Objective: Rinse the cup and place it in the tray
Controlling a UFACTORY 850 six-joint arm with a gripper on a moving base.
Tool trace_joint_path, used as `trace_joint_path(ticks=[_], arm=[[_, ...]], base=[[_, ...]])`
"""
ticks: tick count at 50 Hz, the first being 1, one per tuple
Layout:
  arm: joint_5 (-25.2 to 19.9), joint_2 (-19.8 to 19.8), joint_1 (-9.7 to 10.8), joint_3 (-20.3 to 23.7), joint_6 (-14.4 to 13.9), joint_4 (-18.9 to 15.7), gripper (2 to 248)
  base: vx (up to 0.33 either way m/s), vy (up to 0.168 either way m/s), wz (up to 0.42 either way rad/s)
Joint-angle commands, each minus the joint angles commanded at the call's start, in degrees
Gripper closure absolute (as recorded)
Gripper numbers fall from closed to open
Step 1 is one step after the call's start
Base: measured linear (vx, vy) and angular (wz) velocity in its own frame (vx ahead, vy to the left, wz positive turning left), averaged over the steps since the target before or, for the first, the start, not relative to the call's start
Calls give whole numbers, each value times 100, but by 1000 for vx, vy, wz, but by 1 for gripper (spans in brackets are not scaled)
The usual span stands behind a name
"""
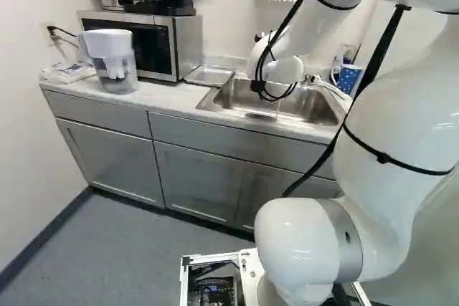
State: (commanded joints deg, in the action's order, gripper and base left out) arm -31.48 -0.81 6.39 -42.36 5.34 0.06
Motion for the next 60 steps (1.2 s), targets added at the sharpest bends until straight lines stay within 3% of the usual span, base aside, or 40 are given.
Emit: trace_joint_path(ticks=[37, 60], arm=[[0, 0, -16, -14, 0, 0, 125], [0, -157, -343, -442, 0, 0, 125]], base=[[0, 0, 0], [0, 0, 0]])
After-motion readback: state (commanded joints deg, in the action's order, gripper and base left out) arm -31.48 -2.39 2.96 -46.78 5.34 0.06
